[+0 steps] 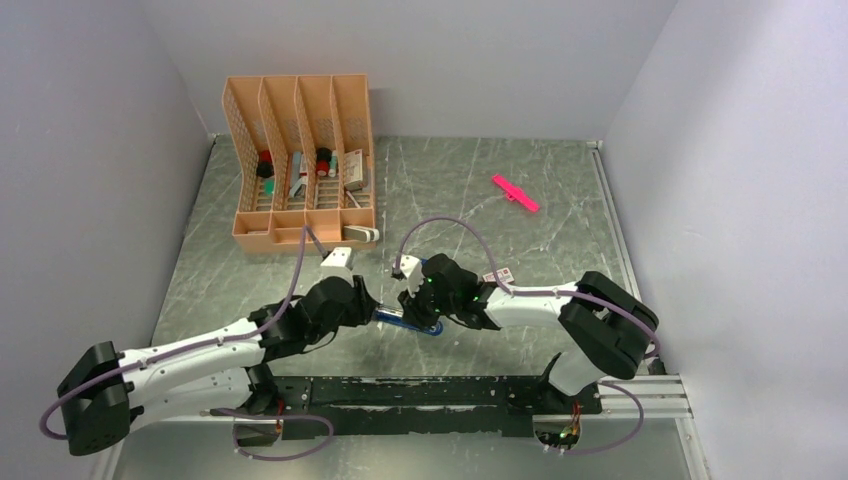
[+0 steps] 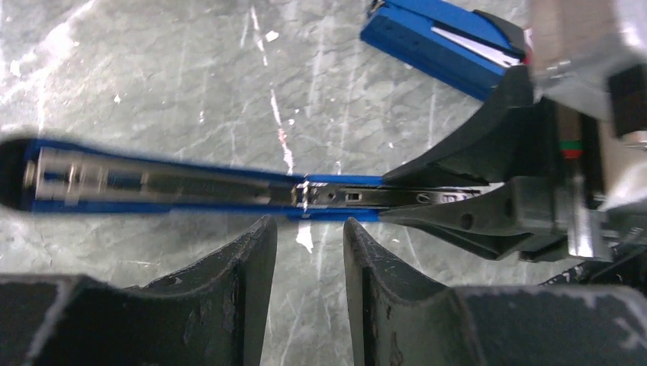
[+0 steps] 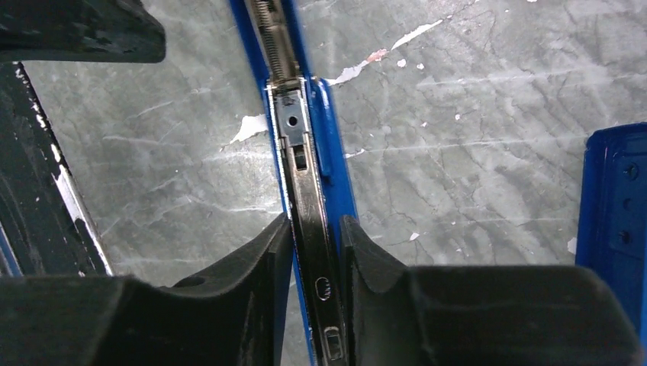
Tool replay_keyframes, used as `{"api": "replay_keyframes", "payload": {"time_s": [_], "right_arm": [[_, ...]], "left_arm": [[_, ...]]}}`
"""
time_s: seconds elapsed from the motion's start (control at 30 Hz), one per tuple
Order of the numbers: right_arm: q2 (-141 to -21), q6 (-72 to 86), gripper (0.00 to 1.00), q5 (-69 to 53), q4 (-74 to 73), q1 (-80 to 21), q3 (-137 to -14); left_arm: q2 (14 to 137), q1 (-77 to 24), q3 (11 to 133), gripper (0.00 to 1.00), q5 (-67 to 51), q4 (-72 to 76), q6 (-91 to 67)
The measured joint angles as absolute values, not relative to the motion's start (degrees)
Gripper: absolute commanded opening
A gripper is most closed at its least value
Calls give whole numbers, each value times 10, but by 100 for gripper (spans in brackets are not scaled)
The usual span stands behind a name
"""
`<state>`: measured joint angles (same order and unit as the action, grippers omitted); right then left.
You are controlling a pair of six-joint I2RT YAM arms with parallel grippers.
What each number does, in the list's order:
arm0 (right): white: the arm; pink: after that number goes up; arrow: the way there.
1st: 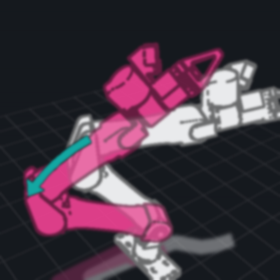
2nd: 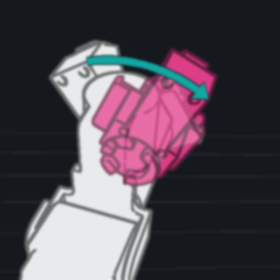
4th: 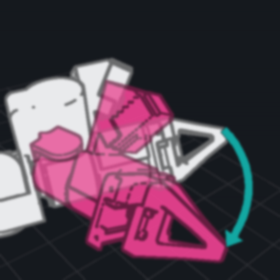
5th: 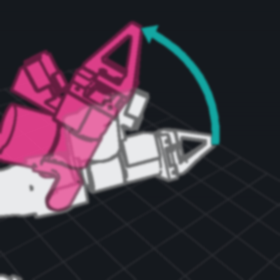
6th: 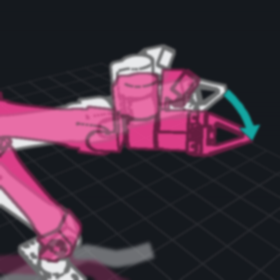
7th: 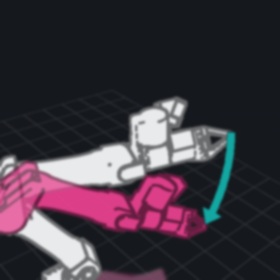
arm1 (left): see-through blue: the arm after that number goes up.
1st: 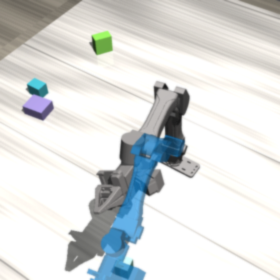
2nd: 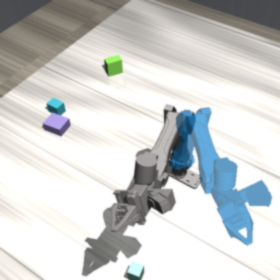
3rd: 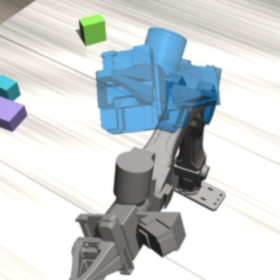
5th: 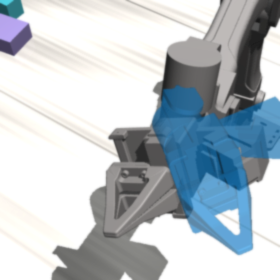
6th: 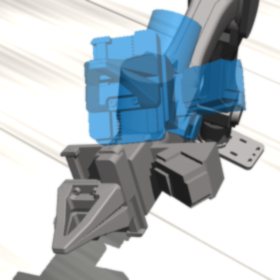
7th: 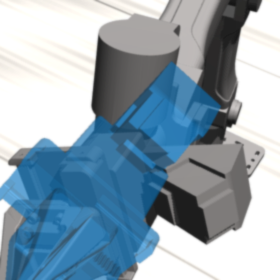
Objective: Load the staples into the stapler
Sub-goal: Move the stapler to the center of the board.
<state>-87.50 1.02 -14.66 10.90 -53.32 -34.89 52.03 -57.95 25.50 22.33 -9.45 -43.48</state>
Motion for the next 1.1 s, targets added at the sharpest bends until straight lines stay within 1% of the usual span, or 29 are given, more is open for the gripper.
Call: {"api": "replay_keyframes", "payload": {"time_s": [0.3, 0.43, 0.57, 0.7, 0.83, 1.1], "right_arm": [[-875, 11, 20, -135, 112, -534, -349], [-875, 9, 14, -137, 112, -535, -349], [-877, 3, 10, -138, 113, -538, -349], [-887, -2, 8, -139, 121, -542, -355], [-899, -4, 8, -136, 127, -549, -365], [-902, -5, 8, -131, 131, -552, -366]], "left_arm": [[551, -578, 240, 43, 261, -114, -487], [549, -568, 233, 44, 280, -120, -494], [531, -548, 233, 41, 289, -109, -486], [520, -512, 236, 37, 285, -71, -459], [550, -458, 260, 31, 268, -45, -434], [610, -388, 273, 31, 243, -36, -424]]}}
